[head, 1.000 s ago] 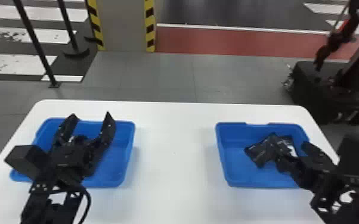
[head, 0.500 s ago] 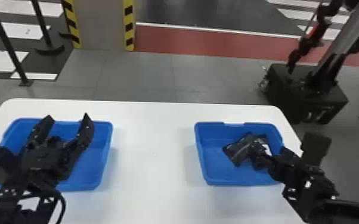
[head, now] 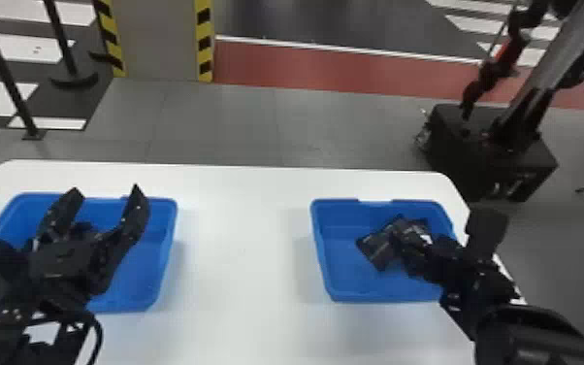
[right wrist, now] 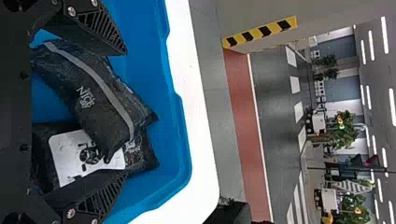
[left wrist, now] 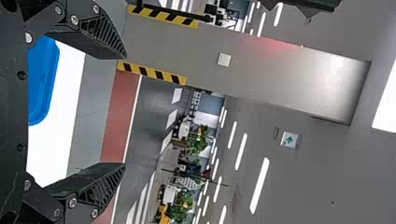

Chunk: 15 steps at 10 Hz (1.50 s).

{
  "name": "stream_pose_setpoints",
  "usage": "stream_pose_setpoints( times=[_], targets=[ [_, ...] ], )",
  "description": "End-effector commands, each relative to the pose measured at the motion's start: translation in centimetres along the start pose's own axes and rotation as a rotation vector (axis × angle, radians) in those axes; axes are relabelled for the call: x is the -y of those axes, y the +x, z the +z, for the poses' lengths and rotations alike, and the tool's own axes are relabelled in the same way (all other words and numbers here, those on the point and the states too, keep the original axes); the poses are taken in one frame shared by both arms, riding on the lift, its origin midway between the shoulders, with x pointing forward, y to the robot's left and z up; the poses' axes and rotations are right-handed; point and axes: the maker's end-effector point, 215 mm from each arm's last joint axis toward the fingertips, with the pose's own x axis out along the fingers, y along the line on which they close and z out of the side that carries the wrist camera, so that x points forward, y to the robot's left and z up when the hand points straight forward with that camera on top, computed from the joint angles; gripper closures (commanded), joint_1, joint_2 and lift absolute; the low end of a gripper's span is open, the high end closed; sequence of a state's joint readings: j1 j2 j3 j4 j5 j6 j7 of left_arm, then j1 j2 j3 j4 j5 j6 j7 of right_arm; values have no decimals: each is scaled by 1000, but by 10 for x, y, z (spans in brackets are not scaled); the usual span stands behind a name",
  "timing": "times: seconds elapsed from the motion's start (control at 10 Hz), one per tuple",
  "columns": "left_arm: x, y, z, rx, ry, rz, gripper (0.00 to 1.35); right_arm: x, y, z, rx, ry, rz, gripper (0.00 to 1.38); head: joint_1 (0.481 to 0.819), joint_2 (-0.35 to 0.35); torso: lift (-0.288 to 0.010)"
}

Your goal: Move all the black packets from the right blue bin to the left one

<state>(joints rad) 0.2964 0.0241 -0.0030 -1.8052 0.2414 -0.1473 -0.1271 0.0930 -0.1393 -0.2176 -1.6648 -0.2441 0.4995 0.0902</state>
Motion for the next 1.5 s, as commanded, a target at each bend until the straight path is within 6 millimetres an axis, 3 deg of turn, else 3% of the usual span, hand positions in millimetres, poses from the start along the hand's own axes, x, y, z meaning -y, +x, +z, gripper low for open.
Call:
stream_pose_setpoints(
  times=[0.0,0.3,0.7,1.0,1.1,1.2,1.3,1.4],
  targets=[
    [0,1,1,2,1,1,222,-12,15,-3,-13,4,17,128,695,-153,-110],
    [2,3,3,6,-1,-5,225,-36,36,-16,-47,4,51,127,695,-127,-110],
    [1,2,3,7,-3,-6,226,-27,28,-29,-85,-11,4,130,695,-116,-110],
    [3,4,4,9,-5,-9,226,-27,33,-38,-132,-14,1,170,695,-119,-110],
    [4,3,1,2,-7,-10,226,-27,34,-38,-135,-16,1,249,695,-120,-110],
    [4,2,0,-1,-7,-9,226,-29,38,-37,-147,-26,16,432,695,-120,-110],
    [4,2,-1,-3,-9,-9,226,-31,42,-36,-146,-23,35,901,695,-117,-110],
    [3,2,0,0,-12,-9,226,-33,38,-30,-108,-18,32,1148,695,-115,-110]
  ],
)
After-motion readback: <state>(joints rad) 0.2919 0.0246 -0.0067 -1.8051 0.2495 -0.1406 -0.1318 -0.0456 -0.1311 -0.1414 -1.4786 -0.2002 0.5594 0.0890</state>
